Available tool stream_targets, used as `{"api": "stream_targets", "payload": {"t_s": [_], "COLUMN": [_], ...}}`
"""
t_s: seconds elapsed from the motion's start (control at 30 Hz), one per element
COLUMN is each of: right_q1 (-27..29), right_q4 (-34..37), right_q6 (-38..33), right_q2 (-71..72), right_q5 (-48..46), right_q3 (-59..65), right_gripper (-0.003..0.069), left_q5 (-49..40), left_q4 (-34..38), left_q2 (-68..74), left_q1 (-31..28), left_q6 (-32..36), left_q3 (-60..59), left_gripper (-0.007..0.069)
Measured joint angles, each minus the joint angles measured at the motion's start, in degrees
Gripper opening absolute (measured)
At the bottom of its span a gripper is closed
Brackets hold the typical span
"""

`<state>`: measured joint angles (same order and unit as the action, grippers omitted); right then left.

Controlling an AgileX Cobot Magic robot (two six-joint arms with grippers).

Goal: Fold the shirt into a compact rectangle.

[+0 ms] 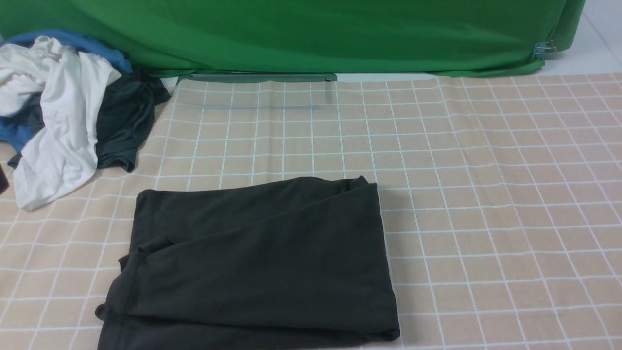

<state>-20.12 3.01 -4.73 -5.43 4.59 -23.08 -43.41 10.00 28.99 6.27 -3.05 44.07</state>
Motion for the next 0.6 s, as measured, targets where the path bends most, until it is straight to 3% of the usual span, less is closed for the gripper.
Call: {"api": "stream_targets", "payload": {"t_s": [0.37,0.53,0.6], "right_q1": [0.0,0.0,0.0], "right_q4": [0.0,0.0,0.0], "right_q6": [0.0,0.0,0.0], "right_q2": [0.0,0.0,0.0], "right_q5": [0.0,0.0,0.1], "right_q3": [0.0,0.0,0.0], "right_gripper": [0.0246,0.0246,0.0246], "left_q5": [0.6,10.1,17.7], "left_q4": [-2.1,-4.9,-4.5], "left_q2": [0.0,-1.9,-5.2], "left_q1": [0.0,0.0,-0.1], "left_q6": [0.0,2.5,7.6], "left_q3": [0.0,-2.9,-8.1], "left_gripper": [0.0019,0.0019,0.0019]}}
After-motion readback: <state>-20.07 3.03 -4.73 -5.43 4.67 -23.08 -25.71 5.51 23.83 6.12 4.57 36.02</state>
